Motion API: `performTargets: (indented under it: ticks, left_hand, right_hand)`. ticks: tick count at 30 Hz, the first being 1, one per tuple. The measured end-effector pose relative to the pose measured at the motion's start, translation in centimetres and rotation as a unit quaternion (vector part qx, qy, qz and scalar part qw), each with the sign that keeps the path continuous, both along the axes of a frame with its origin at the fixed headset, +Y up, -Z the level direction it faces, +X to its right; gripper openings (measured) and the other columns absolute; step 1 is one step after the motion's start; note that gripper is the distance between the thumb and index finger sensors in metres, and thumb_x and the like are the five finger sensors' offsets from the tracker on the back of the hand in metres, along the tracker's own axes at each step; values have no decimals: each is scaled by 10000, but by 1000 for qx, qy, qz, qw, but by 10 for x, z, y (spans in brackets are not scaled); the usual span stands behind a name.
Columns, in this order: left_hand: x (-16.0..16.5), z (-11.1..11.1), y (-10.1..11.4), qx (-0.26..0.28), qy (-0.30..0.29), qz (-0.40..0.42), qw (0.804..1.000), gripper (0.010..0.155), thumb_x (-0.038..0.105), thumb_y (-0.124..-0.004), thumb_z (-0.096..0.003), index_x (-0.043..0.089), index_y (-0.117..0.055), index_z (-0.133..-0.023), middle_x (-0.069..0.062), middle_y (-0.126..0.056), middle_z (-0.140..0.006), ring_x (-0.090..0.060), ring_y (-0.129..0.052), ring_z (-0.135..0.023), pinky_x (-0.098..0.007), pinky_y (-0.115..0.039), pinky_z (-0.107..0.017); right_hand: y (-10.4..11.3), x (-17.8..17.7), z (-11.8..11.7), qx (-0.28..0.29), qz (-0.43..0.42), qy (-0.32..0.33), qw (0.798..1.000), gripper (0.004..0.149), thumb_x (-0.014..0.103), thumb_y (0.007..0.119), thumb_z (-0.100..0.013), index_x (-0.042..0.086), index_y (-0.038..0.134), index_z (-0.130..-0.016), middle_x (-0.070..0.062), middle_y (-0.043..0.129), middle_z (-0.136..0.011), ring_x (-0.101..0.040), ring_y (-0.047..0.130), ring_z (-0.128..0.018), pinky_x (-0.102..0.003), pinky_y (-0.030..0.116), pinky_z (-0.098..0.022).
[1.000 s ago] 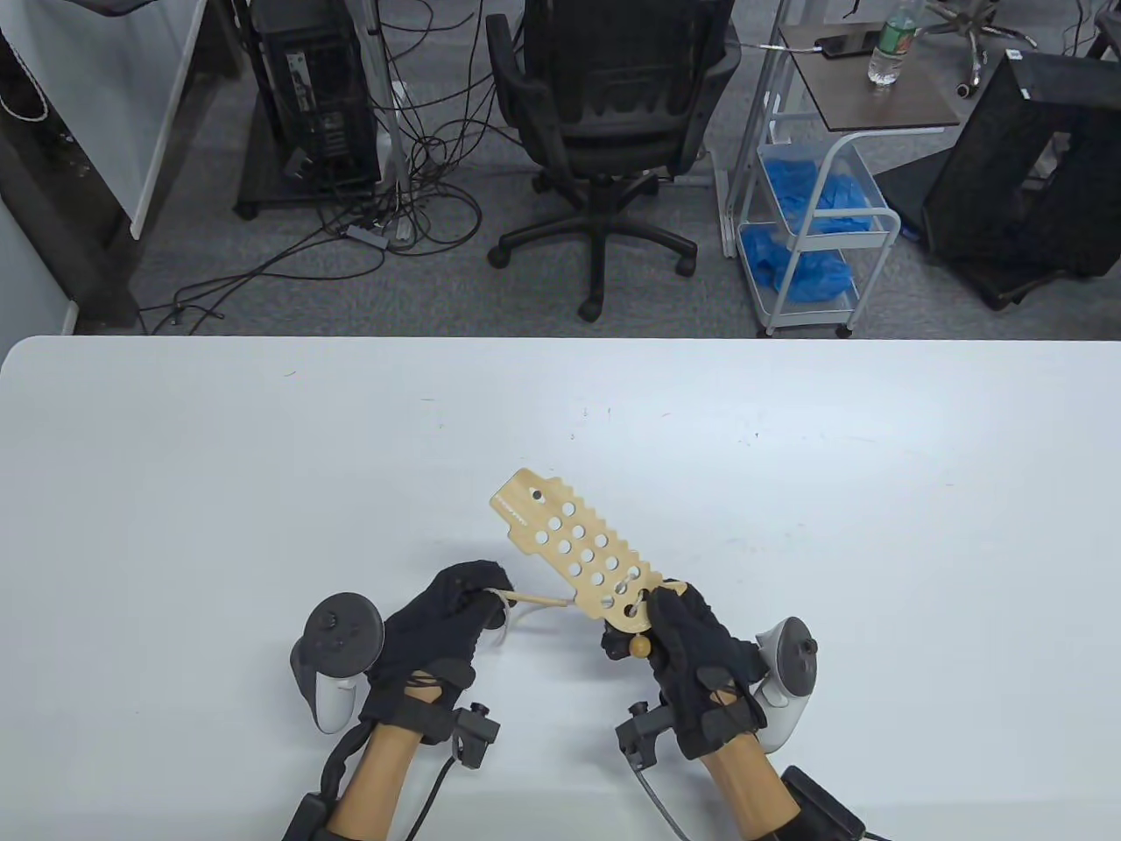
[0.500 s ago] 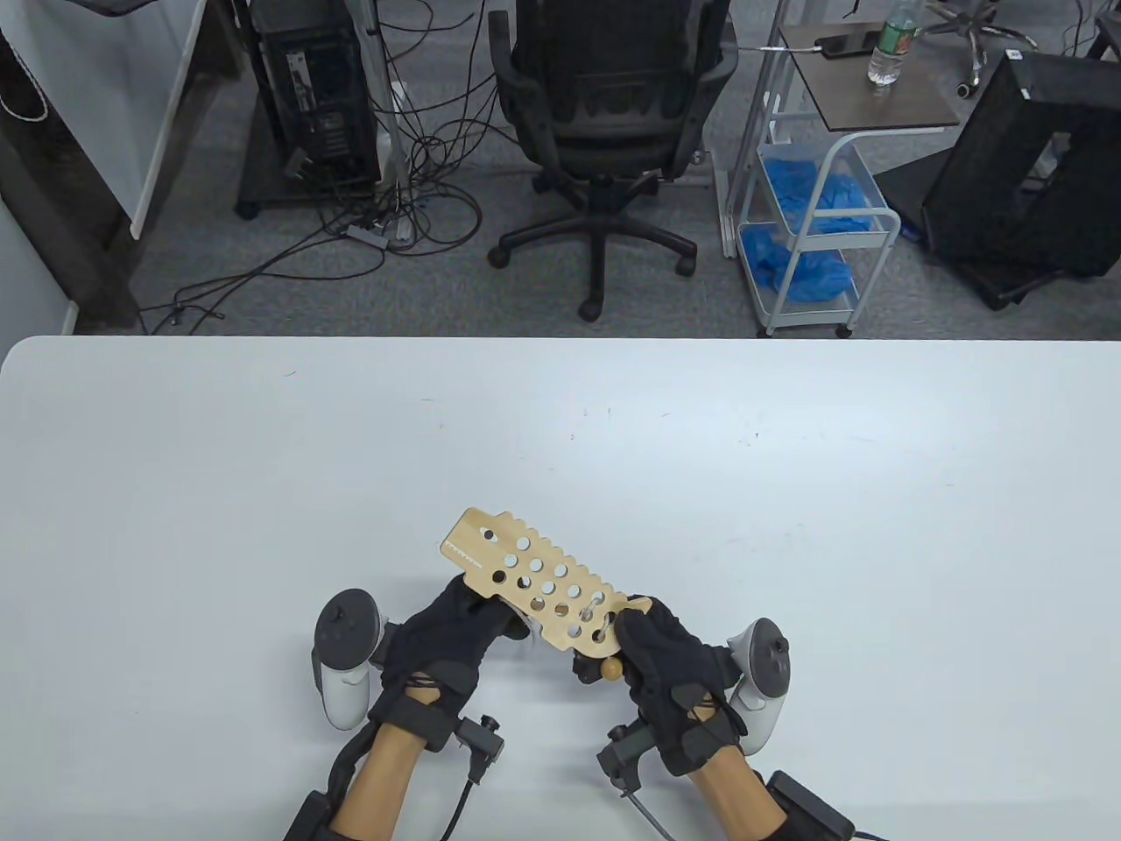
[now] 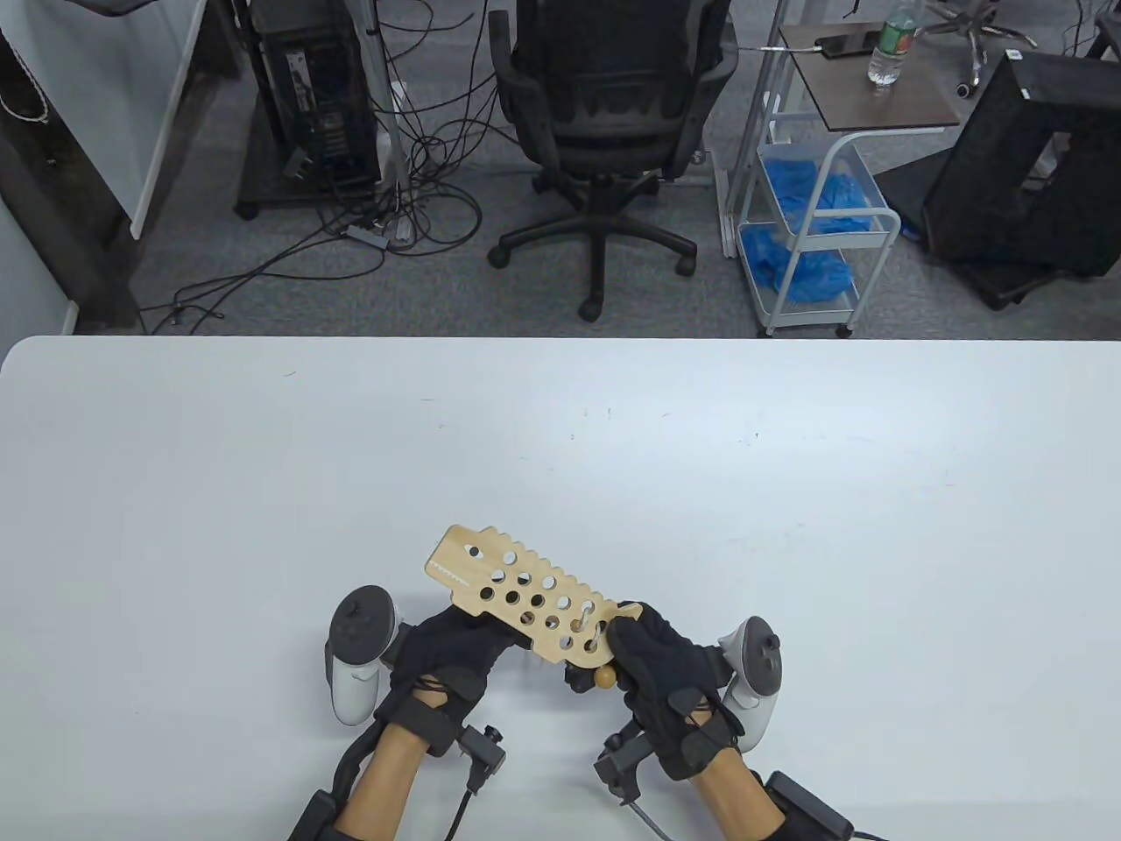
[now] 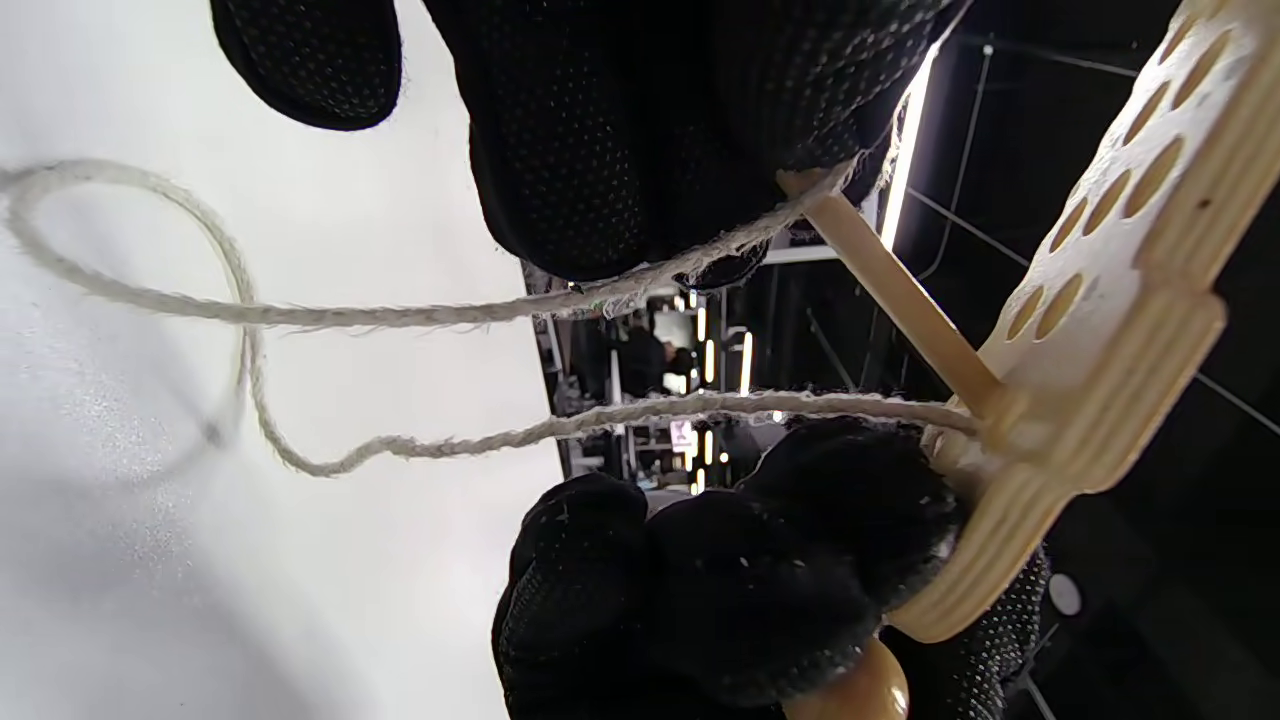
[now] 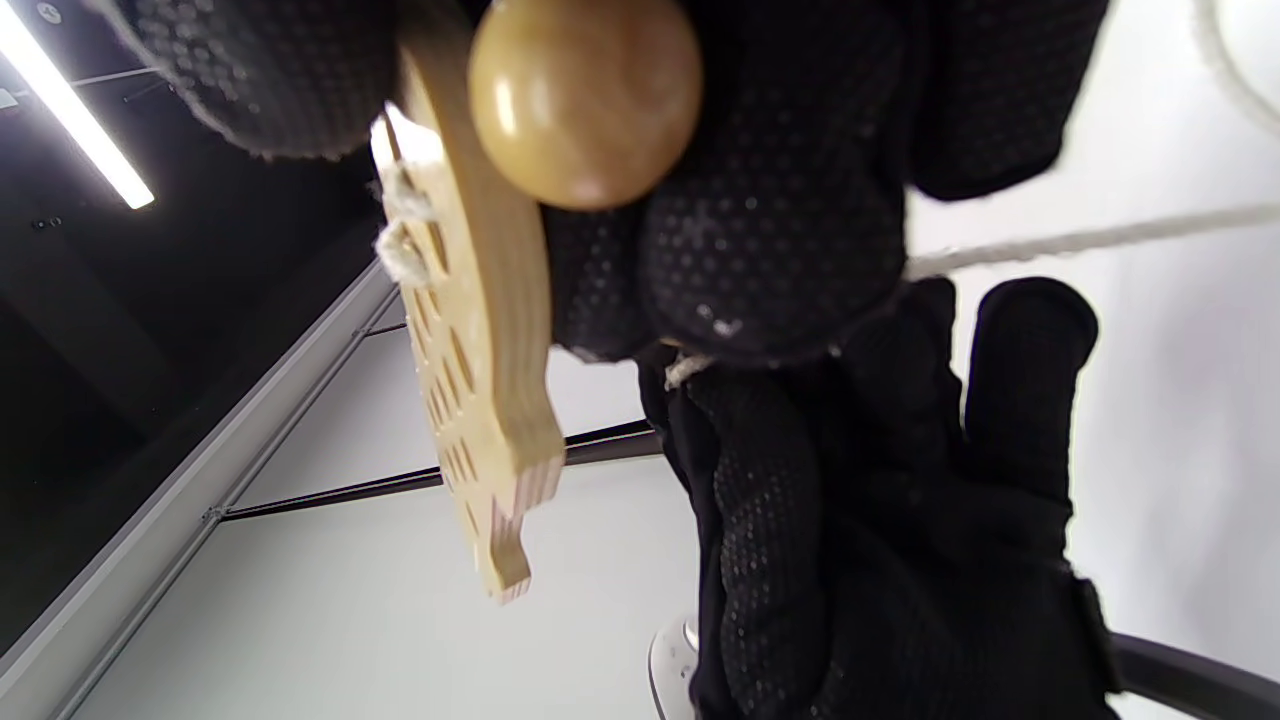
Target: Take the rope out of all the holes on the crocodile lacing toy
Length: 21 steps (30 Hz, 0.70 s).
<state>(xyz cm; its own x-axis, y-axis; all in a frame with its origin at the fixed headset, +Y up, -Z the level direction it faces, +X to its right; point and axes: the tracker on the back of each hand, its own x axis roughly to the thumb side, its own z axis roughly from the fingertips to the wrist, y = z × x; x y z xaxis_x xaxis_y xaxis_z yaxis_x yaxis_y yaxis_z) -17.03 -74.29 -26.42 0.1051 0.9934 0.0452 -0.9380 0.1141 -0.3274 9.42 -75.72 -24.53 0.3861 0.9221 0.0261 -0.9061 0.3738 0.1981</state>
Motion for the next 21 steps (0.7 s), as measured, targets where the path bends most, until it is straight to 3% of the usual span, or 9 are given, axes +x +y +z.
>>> performTargets:
  ticks: [12, 17, 21]
  left_hand:
    - [7, 4, 6, 24, -3, -21, 999, 407, 357, -806, -502, 412, -852, -903, 12, -915, -902, -188, -914, -750, -628, -659, -689]
    - [16, 7, 10, 39, -31, -13, 999, 403, 367, -816, -500, 415, -863, -897, 18, -911, -907, -185, -913, -755, -629, -658, -691]
    - [20, 10, 12, 49, -37, 14, 998, 436, 319, -794, -510, 382, -840, -939, 15, -885, -946, -193, -894, -795, -634, -647, -699]
  right_hand:
    - [2, 0, 1, -2, 3, 2, 1000, 452, 382, 798, -423, 58, 796, -738, -191, 995, -564, -339, 1017, -393, -602, 767, -436]
    - [-1, -2, 0, -7, 22, 6, 1000, 454, 379, 793, -423, 48, 798, -734, -199, 994, -558, -345, 1016, -386, -606, 764, -432]
    - [1, 0, 1, -7, 8, -2, 1000, 455, 378, 789, -427, 46, 794, -738, -201, 993, -562, -346, 1013, -393, -607, 761, -436]
